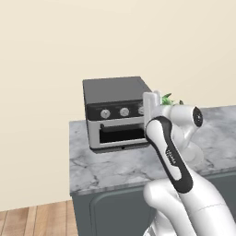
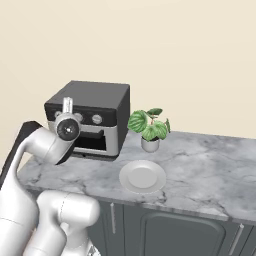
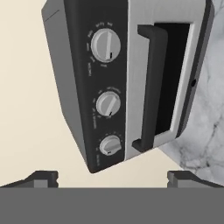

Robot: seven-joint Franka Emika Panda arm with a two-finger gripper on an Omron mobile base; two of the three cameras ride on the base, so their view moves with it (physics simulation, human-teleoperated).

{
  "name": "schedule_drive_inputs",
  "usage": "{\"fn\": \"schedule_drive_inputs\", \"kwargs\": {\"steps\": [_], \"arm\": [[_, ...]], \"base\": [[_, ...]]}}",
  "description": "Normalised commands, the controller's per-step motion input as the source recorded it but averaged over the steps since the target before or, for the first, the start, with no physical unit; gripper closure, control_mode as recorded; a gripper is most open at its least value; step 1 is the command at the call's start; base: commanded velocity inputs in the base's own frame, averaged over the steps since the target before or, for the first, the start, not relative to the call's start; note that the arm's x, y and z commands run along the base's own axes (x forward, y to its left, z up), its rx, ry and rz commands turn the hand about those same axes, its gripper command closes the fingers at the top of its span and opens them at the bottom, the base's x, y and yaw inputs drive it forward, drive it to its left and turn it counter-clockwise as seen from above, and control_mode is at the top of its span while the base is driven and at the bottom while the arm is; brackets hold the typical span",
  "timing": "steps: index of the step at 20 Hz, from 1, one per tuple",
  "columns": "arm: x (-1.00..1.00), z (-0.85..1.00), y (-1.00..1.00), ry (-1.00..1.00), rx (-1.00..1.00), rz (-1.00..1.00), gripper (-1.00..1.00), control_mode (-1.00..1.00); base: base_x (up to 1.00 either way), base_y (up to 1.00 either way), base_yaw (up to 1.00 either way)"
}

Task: Pull the toaster oven rack outwards. Pick up the baguette from the plate and place it on the toaster oven rack. Close the toaster oven door fully and set the temperature to the lowest setting.

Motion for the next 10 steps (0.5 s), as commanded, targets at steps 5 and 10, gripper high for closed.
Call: {"fn": "schedule_drive_inputs", "kwargs": {"steps": [5, 10], "arm": [[0.29, 0.00, 0.00, 0.00, 0.01, 0.00, -1.00, -1.00], [0.29, 0.00, 0.00, 0.00, 0.00, 0.00, -1.00, -1.00]], "base": [[0.00, 0.00, 0.00], [0.00, 0.00, 0.00]]}}
